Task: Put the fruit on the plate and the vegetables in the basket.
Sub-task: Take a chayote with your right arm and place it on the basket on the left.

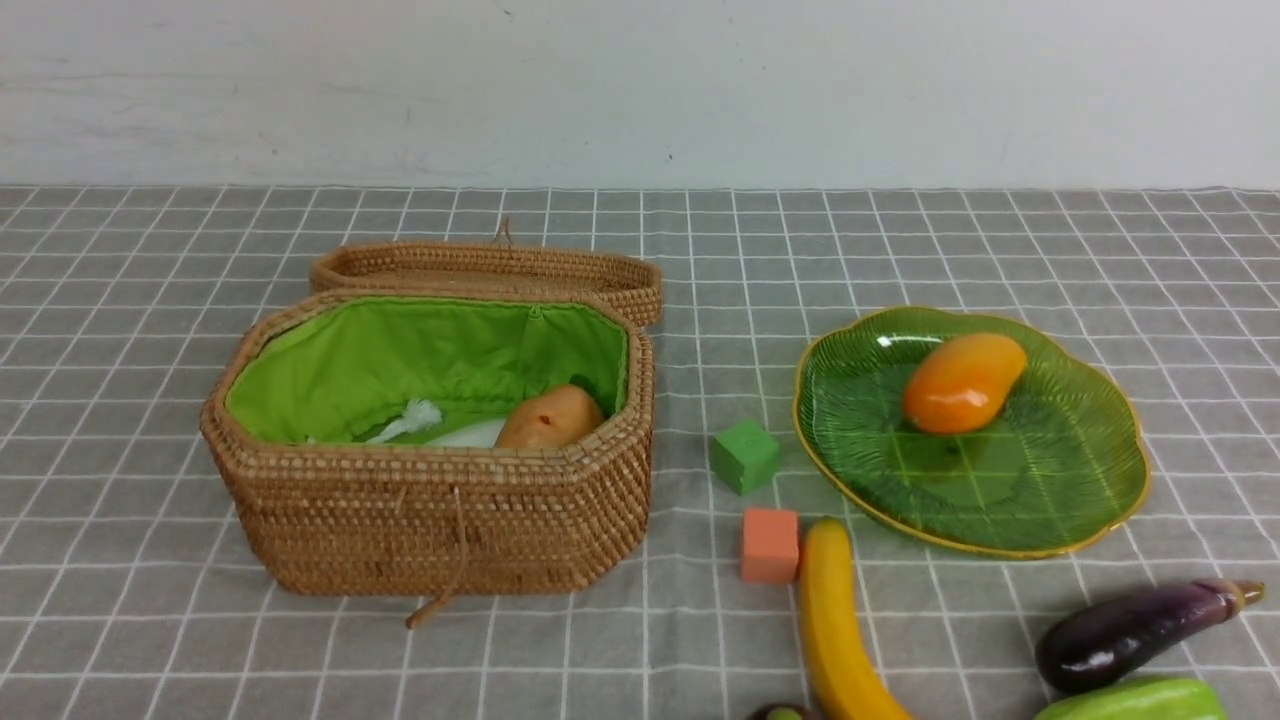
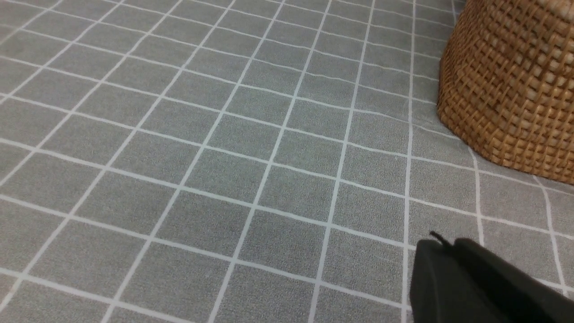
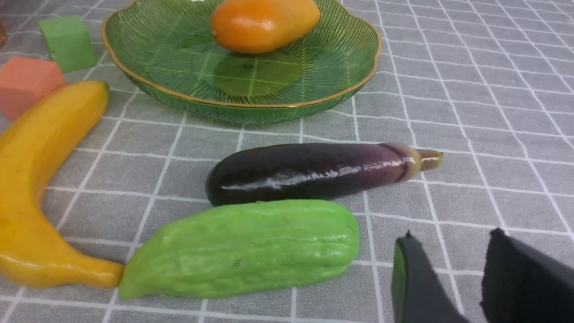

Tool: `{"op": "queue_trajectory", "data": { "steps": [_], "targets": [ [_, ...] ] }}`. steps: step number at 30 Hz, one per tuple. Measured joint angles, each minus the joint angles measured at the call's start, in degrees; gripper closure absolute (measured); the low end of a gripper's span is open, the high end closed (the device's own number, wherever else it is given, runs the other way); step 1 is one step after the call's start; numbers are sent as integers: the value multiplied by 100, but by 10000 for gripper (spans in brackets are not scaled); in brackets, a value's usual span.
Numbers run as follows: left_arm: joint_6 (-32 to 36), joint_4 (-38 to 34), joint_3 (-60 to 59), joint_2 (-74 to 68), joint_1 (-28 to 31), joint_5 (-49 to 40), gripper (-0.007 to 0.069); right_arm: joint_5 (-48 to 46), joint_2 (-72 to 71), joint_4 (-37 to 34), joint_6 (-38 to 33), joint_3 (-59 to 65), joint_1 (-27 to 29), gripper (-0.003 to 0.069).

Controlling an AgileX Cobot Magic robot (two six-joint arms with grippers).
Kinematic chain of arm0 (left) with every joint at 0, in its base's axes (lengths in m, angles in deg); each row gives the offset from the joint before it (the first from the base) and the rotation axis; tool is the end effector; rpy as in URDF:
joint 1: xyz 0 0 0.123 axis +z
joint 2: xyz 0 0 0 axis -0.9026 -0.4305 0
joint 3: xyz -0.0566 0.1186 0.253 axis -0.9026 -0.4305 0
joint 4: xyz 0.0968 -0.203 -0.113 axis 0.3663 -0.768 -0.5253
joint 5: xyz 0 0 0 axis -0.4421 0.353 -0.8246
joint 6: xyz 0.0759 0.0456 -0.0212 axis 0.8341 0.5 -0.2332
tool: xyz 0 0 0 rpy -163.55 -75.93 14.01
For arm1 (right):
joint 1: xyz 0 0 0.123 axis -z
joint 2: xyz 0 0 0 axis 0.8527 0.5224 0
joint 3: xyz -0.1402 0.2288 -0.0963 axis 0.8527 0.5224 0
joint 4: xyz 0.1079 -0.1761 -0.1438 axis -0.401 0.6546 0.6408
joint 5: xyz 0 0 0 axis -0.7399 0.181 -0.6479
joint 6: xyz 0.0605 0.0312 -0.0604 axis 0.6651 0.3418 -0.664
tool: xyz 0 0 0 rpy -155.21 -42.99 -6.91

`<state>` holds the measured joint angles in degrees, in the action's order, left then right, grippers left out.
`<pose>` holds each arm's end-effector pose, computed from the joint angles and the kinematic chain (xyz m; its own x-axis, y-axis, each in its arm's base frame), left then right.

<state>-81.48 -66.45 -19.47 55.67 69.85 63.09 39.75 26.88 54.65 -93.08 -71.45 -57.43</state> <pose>0.0500 0.0107 0.1682 -0.2982 -0.2191 -0.9290 -0.2162 0.9635 -0.1579 0.0519 0.0008 0.1734 -0.3001 -0.1008 -0.9486 -0.0318 0.9949 -0.0957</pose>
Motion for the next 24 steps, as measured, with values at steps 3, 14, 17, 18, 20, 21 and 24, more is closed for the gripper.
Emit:
{"op": "queue_trajectory", "data": {
  "steps": [3, 14, 17, 18, 20, 21, 24],
  "targets": [
    [0, 2, 0, 0, 0, 0, 592, 0, 0, 5, 0, 0, 0, 417],
    [0, 7, 0, 0, 0, 0, 575, 341, 0, 14, 0, 47, 0, 417],
    [0, 13, 0, 0, 0, 0, 574, 888, 0, -214, 0, 62, 0, 417],
    [0, 13, 0, 0, 0, 0, 573, 1289, 0, -385, 0, 62, 0, 417],
    [0, 13, 0, 0, 0, 0, 570, 1871, 0, -610, 6, 62, 0, 417],
    [0, 13, 0, 0, 0, 0, 568, 2138, 0, -740, 57, 62, 0, 417],
    [0, 13, 0, 0, 0, 0, 566, 2735, 0, -1113, 350, 62, 0, 417]
  ]
}}
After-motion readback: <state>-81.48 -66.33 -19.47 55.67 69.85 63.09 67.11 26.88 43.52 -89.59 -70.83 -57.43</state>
